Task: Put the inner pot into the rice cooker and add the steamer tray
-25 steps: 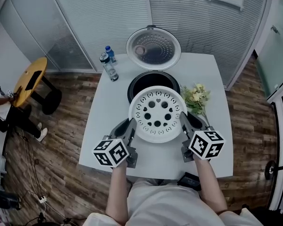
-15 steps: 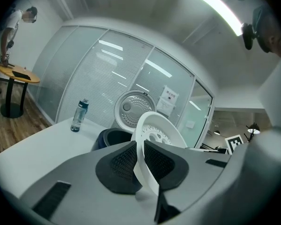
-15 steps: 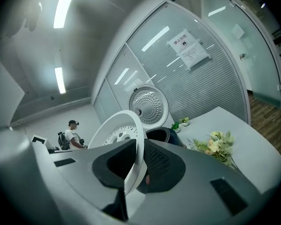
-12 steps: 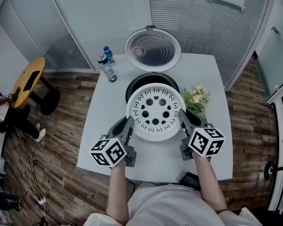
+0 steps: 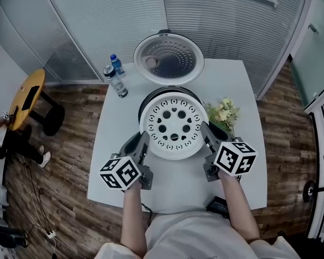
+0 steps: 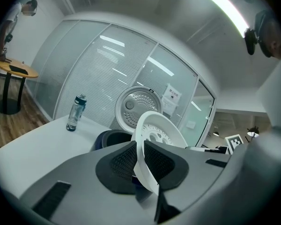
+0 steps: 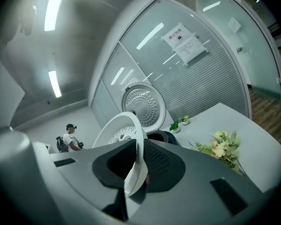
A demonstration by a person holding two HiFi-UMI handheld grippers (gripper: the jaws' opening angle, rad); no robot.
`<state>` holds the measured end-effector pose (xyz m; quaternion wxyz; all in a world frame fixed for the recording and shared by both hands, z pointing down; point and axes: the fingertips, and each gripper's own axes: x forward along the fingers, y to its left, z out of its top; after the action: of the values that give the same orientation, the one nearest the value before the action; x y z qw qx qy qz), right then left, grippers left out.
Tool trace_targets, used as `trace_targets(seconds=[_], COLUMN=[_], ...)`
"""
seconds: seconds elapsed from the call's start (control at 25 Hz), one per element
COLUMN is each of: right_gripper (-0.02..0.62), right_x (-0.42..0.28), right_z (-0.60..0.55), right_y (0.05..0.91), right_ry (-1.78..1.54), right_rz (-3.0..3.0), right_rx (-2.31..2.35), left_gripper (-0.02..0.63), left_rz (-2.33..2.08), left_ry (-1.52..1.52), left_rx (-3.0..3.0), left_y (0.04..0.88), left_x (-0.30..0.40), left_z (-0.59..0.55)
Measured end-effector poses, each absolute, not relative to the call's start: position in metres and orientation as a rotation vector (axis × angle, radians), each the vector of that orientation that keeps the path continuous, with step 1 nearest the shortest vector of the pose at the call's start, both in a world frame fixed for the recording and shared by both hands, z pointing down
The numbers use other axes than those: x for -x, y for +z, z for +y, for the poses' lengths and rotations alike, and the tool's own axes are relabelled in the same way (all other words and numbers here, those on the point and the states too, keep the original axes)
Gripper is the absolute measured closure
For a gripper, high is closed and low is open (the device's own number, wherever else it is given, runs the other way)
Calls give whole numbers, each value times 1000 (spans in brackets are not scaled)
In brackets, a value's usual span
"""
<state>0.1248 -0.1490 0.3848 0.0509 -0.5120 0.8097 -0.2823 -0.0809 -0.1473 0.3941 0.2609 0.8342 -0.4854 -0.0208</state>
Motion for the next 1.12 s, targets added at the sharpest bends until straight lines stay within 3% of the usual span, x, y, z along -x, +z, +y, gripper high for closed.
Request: trace_targets(seconds=[0.36, 1.12], right_gripper=[534, 534], right_x=[-112, -112], right_z=[-229, -255], right_y=[370, 391], right_ry=[-890, -932], right_rz=[2458, 2479], right_rx=[1508, 1480], left_gripper=[554, 555], left_rz=[-1333, -1344], left_ry=[-67, -108], left_rx=[-2206, -2169], left_y=[386, 402], left_x=[94, 95], left_z=[-215, -245])
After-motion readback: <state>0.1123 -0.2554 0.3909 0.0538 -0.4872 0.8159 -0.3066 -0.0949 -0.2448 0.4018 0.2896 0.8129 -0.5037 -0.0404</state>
